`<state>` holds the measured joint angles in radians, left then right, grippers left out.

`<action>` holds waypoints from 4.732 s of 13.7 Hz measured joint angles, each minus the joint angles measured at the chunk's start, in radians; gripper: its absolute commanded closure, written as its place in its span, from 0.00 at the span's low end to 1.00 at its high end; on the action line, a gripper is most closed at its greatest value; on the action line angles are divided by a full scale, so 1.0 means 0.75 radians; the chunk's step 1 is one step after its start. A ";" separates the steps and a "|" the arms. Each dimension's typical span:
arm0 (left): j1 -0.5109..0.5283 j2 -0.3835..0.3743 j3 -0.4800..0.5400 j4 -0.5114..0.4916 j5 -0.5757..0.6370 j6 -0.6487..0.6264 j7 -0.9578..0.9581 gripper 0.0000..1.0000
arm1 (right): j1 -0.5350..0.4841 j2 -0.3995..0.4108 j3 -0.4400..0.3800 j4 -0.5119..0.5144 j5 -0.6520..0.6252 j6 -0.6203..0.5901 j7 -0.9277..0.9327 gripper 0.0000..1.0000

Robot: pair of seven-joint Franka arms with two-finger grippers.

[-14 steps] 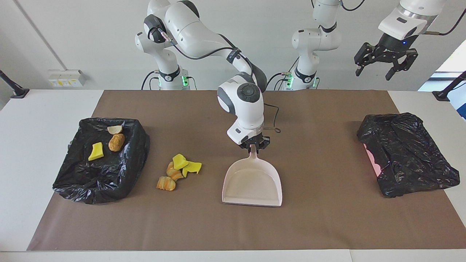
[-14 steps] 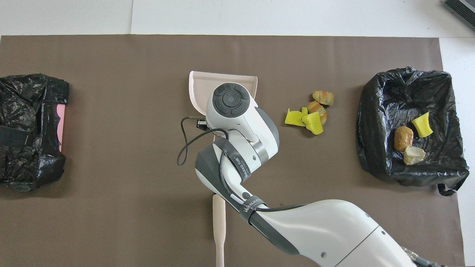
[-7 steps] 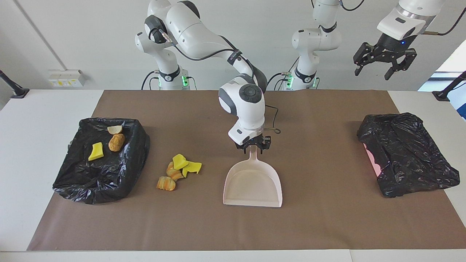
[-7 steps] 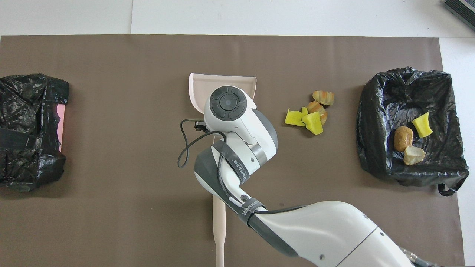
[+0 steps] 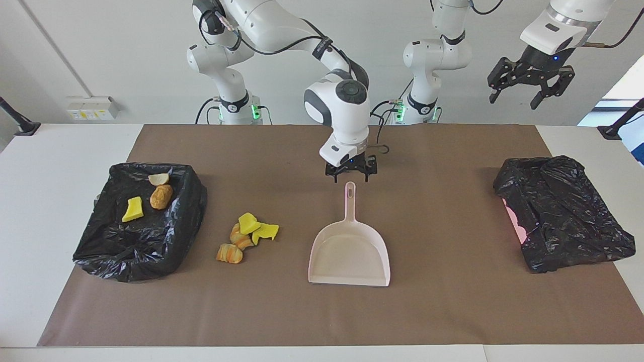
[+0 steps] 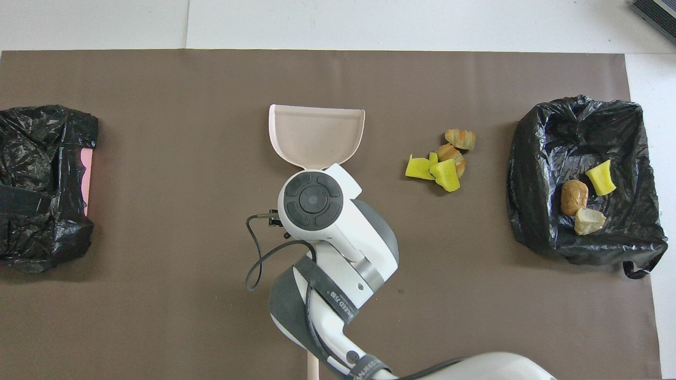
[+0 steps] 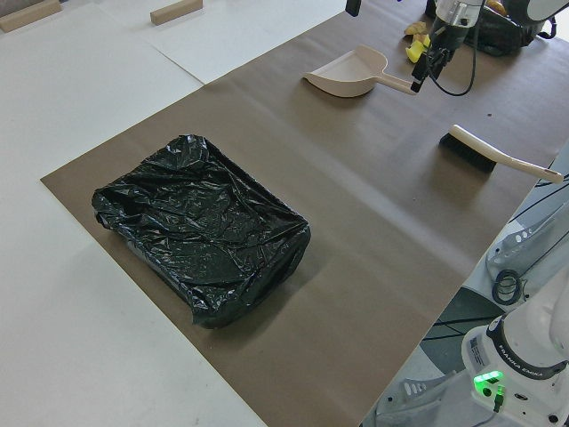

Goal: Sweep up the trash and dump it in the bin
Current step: 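Grasp the dustpan handle with the left gripper while the right gripper grasps the brush, then hold the dustpan by the pile while the right gripper sweeps it in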

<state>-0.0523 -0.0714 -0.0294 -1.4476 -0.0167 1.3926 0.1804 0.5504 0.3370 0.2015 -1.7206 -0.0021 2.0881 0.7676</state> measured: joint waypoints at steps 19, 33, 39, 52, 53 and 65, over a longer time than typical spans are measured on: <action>-0.601 0.556 -0.058 -0.176 0.137 0.890 -0.684 0.00 | 0.435 -0.488 0.005 -0.915 0.391 0.302 0.099 0.09; -0.687 0.695 -0.043 -0.320 0.175 1.083 -0.843 1.00 | 0.354 -0.559 -0.015 -0.811 0.362 0.083 0.089 1.00; -0.666 0.614 -0.022 -0.317 0.175 1.071 -0.813 1.00 | 0.040 -0.752 -0.022 -0.821 0.274 -0.263 -0.190 1.00; -0.630 0.589 -0.039 -0.343 0.163 0.862 0.346 1.00 | -0.641 -0.474 -0.027 -0.484 -0.345 -0.330 -0.792 1.00; -0.638 0.586 -0.046 -0.357 0.163 0.865 0.367 1.00 | -0.679 -0.431 -0.028 -0.430 -0.381 -0.330 -0.836 1.00; -0.739 0.575 -0.056 -0.458 0.191 0.931 0.373 1.00 | -0.691 -0.004 -0.008 -0.161 -0.474 -0.316 -0.888 1.00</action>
<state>-0.6064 0.3599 -0.0714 -1.7911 0.1269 2.0908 0.4603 0.0324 0.3339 0.1956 -1.8413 -0.3578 1.8515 0.1017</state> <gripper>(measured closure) 0.687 0.740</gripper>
